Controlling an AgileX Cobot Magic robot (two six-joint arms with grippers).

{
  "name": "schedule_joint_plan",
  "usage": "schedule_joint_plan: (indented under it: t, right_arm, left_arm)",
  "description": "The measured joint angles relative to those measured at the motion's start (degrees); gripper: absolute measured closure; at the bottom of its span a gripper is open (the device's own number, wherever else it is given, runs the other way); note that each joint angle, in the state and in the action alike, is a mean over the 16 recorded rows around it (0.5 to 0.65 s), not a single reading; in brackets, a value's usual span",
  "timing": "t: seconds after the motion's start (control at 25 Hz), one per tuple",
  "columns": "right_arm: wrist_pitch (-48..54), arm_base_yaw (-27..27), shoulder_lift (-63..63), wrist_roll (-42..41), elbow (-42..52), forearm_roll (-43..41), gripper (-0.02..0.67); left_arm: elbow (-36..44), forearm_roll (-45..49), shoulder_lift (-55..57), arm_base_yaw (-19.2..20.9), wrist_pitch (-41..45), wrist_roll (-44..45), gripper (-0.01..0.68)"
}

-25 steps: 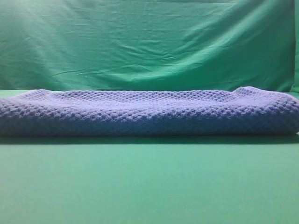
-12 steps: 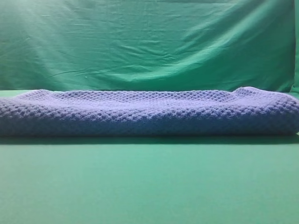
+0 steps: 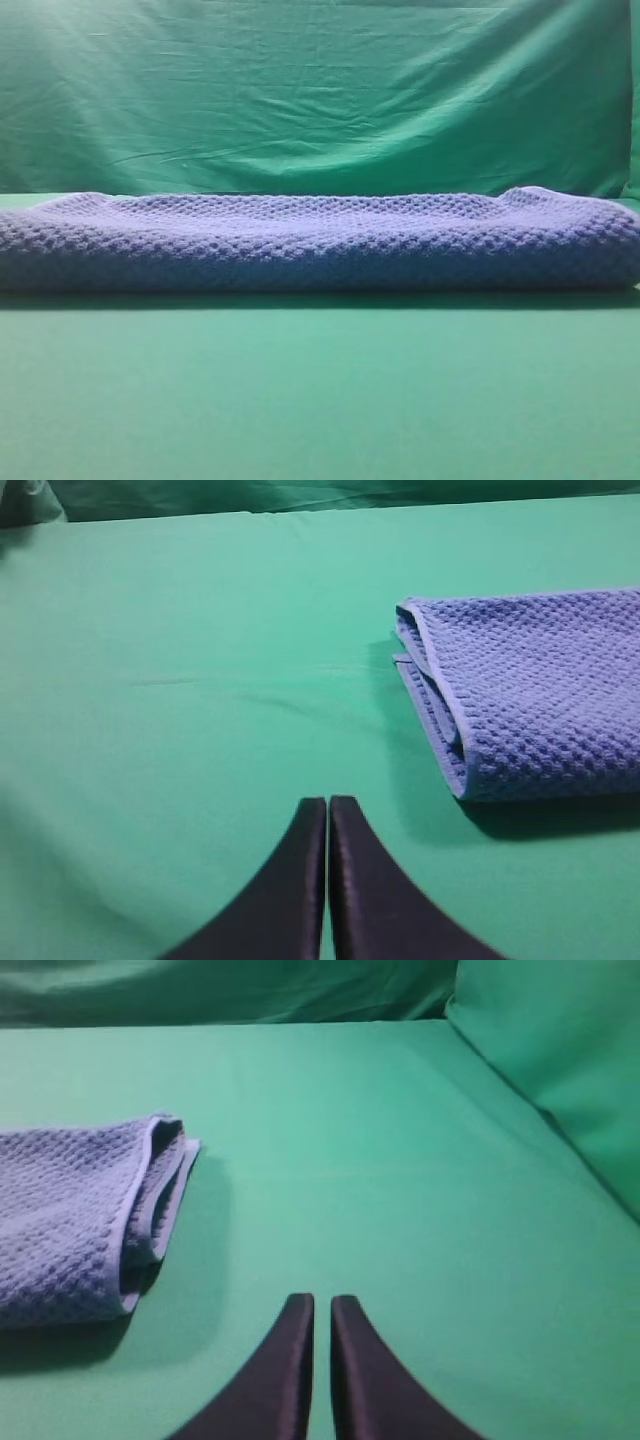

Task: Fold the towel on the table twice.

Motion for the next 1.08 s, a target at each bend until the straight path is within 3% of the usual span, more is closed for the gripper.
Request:
schedule_joint_plan:
  t: [1.08]
  right_arm:
    - [0.15, -1.93, -0.99, 0.0, 0.0, 0.0, 0.602]
  left_arm:
    - [0.0, 0.0, 0.0, 1.11, -0.01, -0.11, 0.673]
